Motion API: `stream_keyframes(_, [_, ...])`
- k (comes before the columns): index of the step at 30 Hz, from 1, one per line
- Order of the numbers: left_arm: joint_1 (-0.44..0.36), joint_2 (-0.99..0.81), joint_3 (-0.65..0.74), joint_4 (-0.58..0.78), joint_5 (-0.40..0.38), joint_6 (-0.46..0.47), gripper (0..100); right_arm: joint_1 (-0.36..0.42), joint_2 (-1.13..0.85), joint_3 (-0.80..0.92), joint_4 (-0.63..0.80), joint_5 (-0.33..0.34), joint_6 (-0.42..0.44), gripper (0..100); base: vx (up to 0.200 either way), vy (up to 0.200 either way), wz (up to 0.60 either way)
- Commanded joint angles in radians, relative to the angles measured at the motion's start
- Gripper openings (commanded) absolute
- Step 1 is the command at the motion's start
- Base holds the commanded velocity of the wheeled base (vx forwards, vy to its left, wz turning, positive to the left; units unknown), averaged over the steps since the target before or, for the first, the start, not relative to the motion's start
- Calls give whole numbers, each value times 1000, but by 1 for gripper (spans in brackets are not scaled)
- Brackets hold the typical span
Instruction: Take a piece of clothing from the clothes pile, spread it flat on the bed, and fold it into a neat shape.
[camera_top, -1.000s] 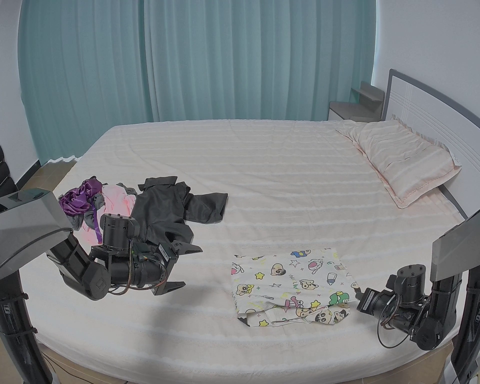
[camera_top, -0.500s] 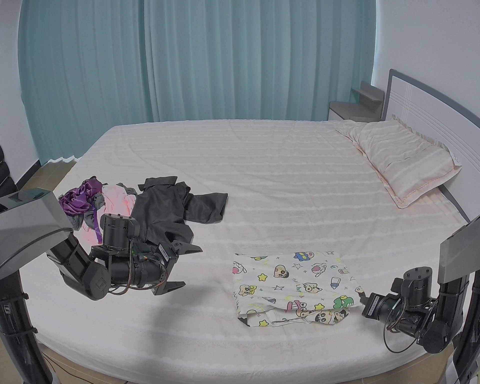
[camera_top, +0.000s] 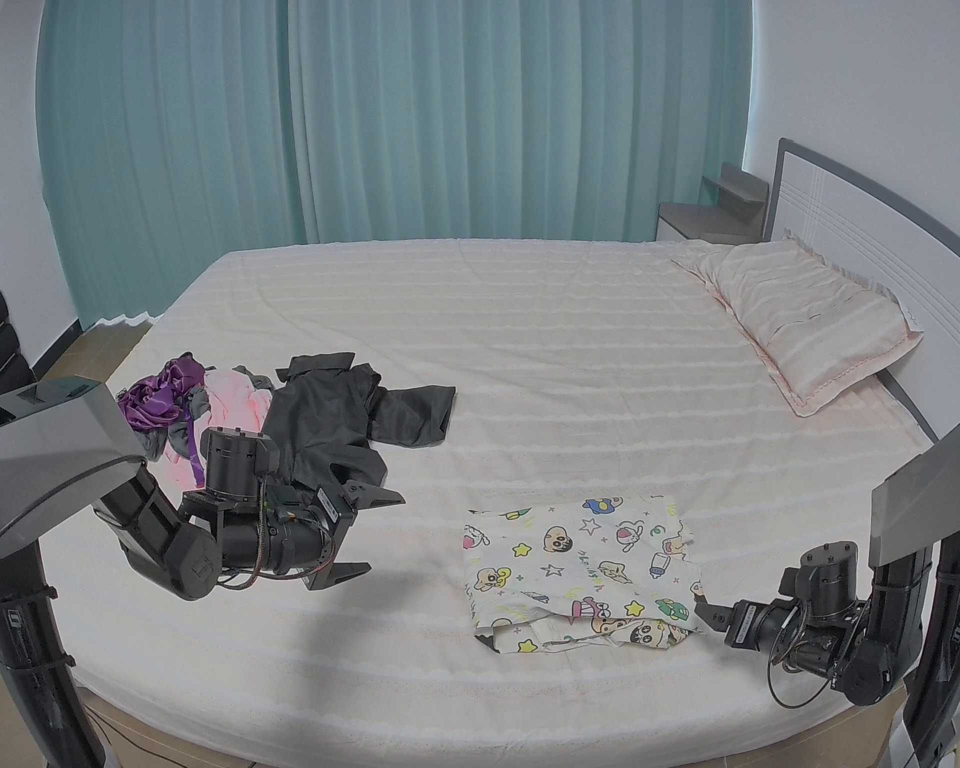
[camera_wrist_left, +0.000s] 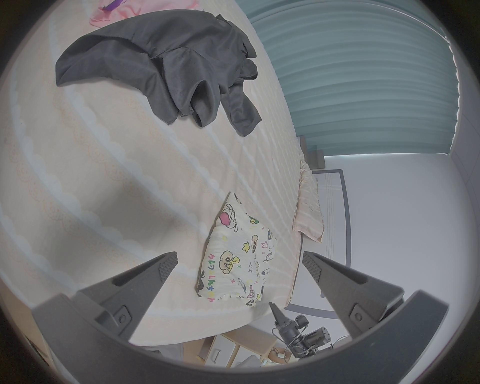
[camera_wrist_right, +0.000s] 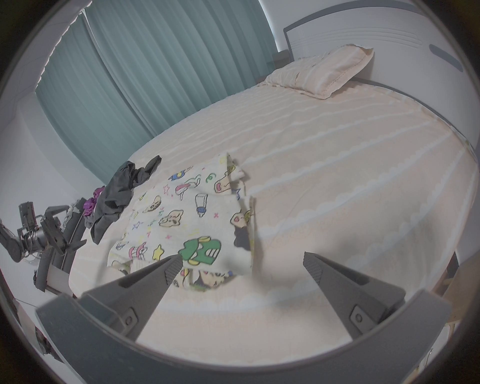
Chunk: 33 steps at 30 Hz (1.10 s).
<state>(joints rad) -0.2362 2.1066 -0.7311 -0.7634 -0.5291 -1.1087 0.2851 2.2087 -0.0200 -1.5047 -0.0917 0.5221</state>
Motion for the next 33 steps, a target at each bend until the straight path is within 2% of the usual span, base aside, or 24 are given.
stream_keyframes(1, [0,1,-1,-1,0,0,100,-50,5,-123,-31,7,-27,100,0,0,0])
stream_keyframes(4, [0,1,-1,-1,0,0,100,-63,22,-255,8,49,-27,100,0,0,0])
stream_keyframes(7, [0,1,-1,-1,0,0,100,-66,28,-472,224,107,-25,100,0,0,0])
stream_keyframes(9, [0,1,-1,-1,0,0,100,-66,29,-495,250,113,-25,100,0,0,0])
stream_keyframes(10, [0,1,1,-1,0,0,100,-67,51,-577,319,135,-22,100,0,0,0])
stream_keyframes(13, [0,1,1,-1,0,0,100,-84,108,-679,368,158,-25,100,0,0,0])
stream_keyframes(21, [-2,1,1,-1,0,1,100,-89,207,-833,451,198,-27,100,0,0,0])
stream_keyframes(33, [-2,1,1,-1,0,3,100,-86,261,-891,454,205,-44,100,0,0,0])
